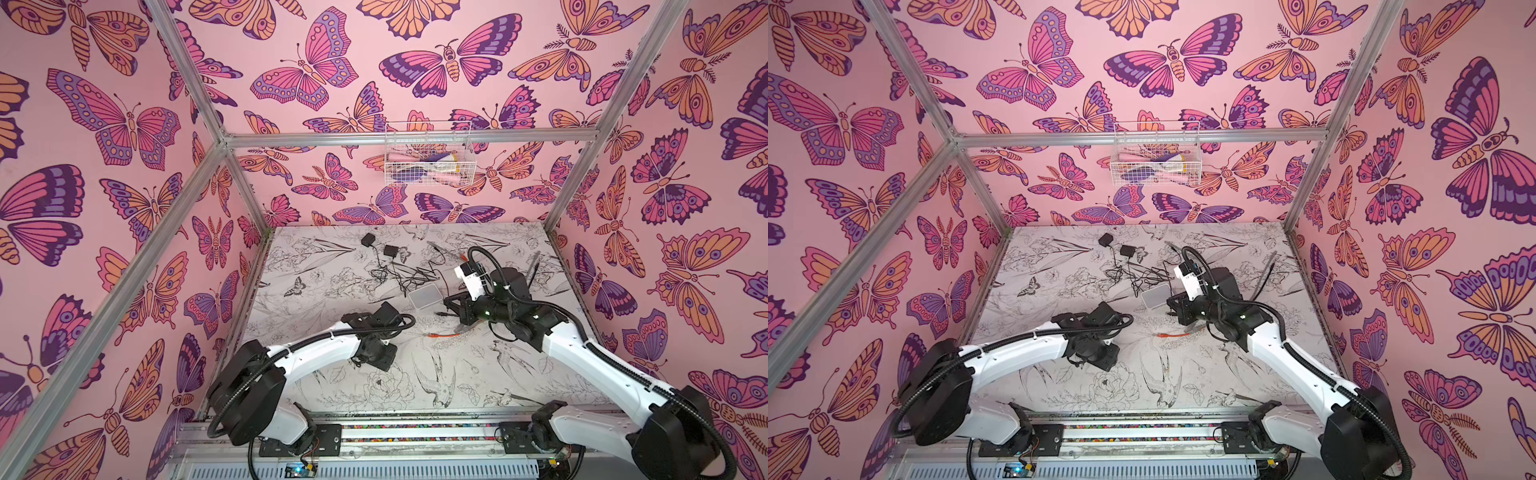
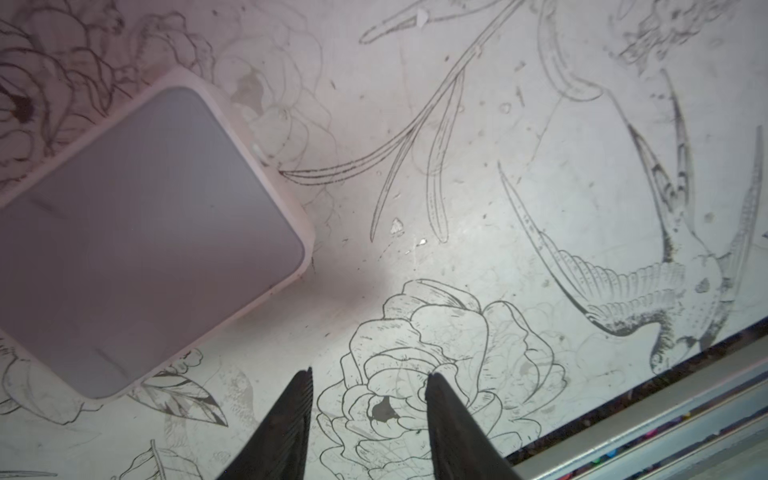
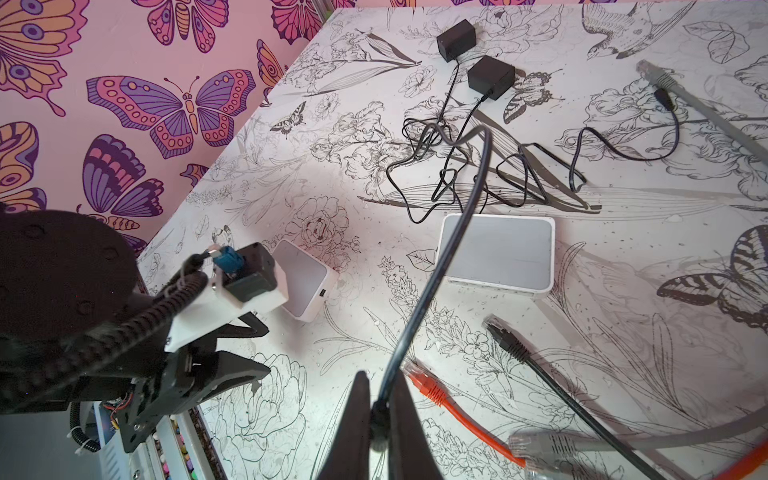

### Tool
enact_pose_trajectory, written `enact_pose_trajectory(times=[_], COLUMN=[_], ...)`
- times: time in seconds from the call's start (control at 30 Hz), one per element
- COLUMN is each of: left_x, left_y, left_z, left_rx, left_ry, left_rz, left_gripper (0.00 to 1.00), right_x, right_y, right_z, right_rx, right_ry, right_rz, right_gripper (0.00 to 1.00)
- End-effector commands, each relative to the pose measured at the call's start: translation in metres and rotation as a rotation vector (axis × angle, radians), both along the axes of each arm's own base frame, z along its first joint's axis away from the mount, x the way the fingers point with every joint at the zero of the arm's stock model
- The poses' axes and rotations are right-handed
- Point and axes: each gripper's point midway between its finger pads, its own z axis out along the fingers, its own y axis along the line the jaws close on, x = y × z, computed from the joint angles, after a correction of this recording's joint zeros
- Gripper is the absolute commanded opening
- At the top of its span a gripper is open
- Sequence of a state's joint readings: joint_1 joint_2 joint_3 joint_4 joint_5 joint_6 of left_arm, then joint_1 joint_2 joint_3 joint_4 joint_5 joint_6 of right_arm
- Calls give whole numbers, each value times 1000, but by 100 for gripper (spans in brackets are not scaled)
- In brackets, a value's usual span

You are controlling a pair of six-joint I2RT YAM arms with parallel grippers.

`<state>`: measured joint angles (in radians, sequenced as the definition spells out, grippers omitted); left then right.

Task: Insert the plug into the switch port
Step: 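Move the left gripper over the small white square switch, then lower and close the left gripper on the small white switch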

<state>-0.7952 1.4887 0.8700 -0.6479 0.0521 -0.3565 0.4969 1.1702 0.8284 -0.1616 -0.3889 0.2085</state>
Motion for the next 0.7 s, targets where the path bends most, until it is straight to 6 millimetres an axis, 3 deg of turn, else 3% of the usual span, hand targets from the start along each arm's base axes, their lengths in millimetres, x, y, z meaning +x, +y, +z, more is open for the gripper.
enact_pose_trajectory(times=[0.0, 0.37, 0.5, 0.67], left_x=[8, 60, 87, 124], left_y=[5, -6, -20, -1], left_z=[-10, -26, -13, 16], left_rx=[17, -34, -94, -131], left_ry=[25, 22, -20, -106], left_rz=[26, 52, 49, 140], left_gripper=[48, 46, 47, 48], right_x=[5, 6, 6, 4], right_y=[-2, -6, -6, -7], right_z=[1, 0, -1, -2], right_rx=[-14, -29, -29, -31], right_ry=[-31, -36, -32, -32], right_rz=[2, -20, -20, -20], right_gripper=[1, 1, 1, 1])
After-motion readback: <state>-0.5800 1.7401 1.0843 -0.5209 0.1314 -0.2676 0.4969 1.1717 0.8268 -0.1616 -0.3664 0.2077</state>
